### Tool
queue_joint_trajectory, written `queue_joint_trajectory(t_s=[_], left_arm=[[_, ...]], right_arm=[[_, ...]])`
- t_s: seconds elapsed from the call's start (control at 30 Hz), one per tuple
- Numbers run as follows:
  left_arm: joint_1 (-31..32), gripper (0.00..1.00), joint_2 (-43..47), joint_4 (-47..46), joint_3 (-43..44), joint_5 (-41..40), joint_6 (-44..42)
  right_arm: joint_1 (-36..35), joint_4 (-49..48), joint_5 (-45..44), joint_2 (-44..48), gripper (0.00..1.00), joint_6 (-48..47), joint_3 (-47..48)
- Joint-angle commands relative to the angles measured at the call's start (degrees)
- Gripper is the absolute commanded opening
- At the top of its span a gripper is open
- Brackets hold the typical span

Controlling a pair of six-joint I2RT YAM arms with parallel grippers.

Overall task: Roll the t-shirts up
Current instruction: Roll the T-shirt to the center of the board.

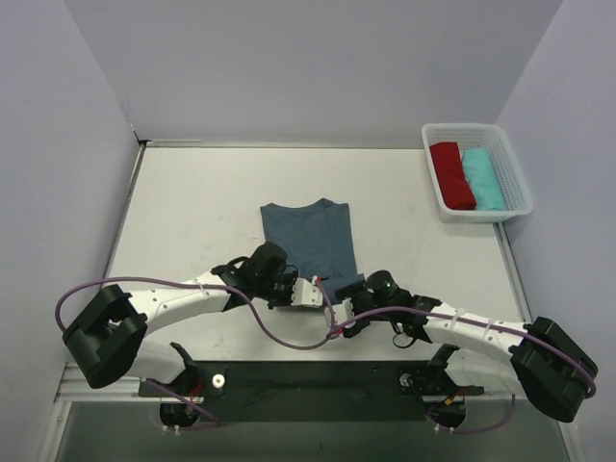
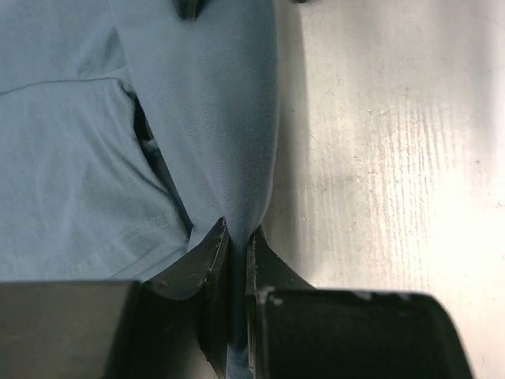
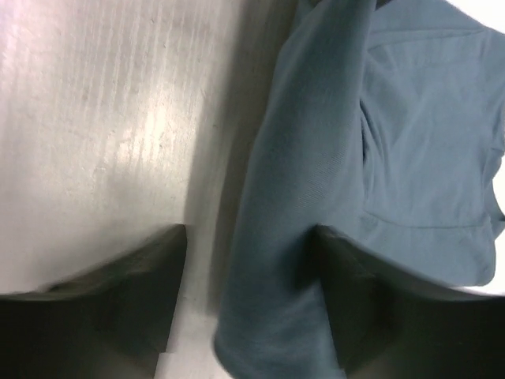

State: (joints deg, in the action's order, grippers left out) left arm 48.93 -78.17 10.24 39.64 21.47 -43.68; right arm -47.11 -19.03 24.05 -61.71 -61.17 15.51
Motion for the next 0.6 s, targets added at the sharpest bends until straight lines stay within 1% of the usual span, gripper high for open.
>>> queue_joint_trajectory(t_s=[0.0, 0.03, 0.07, 0.13, 0.17, 0.23, 0.27, 0.3, 0.37, 0.4, 0.43, 0.47, 0.5, 0.53, 0.57], left_arm=[[-1.20, 0.09, 1.09, 2.94, 2.81, 4.01, -0.35], [-1.29, 0.09, 1.09, 3.29, 2.99, 4.01, -0.61], [-1.46, 0.09, 1.09, 3.47, 3.16, 4.19, -0.79], [-1.99, 0.09, 1.18, 3.91, 3.51, 4.10, -1.14], [-2.17, 0.09, 1.18, 4.08, 3.60, 4.10, -1.23], [-2.96, 0.09, 0.83, 5.14, 4.48, 3.93, -1.06], [-3.31, 0.09, 0.83, 5.40, 4.74, 3.75, -0.88], [-4.27, 0.08, 0.57, 6.36, 5.10, 4.27, -0.79], [-5.33, 0.07, -0.05, 7.68, 6.67, 5.32, -0.79], [-5.94, 0.06, -0.40, 9.43, 7.46, 5.94, -0.88], [-7.08, 0.06, -0.92, 10.67, 8.25, 6.73, -0.88], [-7.79, 0.05, -1.54, 11.98, 10.53, 8.65, -1.49], [-8.32, 0.05, -3.37, 15.22, 11.77, 9.72, -1.76], [-9.45, 0.04, -4.44, 17.25, 13.08, 10.77, -2.28], [-9.90, 0.04, -6.97, 19.62, 16.40, 13.13, -3.85]], right_arm=[[2.81, 5.38, 0.64, -1.92, 0.43, 3.60, 8.28], [3.42, 8.80, 0.73, -2.79, 0.39, 6.12, 9.44], [4.48, 10.05, 0.73, -3.15, 0.31, 6.93, 10.58], [5.45, 11.98, 1.25, -3.24, 0.22, 8.25, 12.43], [6.76, 12.87, 1.95, -3.15, 0.15, 8.43, 13.05], [8.08, 17.16, 4.41, -2.98, 0.11, 9.74, 15.85], [9.74, 18.75, 5.99, -2.89, 0.10, 10.53, 16.83], [10.72, 24.24, 9.31, -3.32, 0.09, 10.98, 18.23], [11.86, 28.59, 11.62, -4.29, 0.08, 12.03, 21.31], [12.83, 33.57, 12.94, -5.68, 0.09, 11.86, 22.28], [13.44, 35.62, 14.78, -6.66, 0.08, 12.47, 23.33], [14.32, 37.55, 16.19, -7.80, 0.08, 13.35, 25.60], [15.81, 41.66, 17.16, -10.42, 0.08, 13.88, 26.67], [16.61, 43.09, 18.73, -11.75, 0.08, 14.66, 27.90], [17.66, 44.07, 20.05, -13.16, 0.08, 15.54, 29.74]])
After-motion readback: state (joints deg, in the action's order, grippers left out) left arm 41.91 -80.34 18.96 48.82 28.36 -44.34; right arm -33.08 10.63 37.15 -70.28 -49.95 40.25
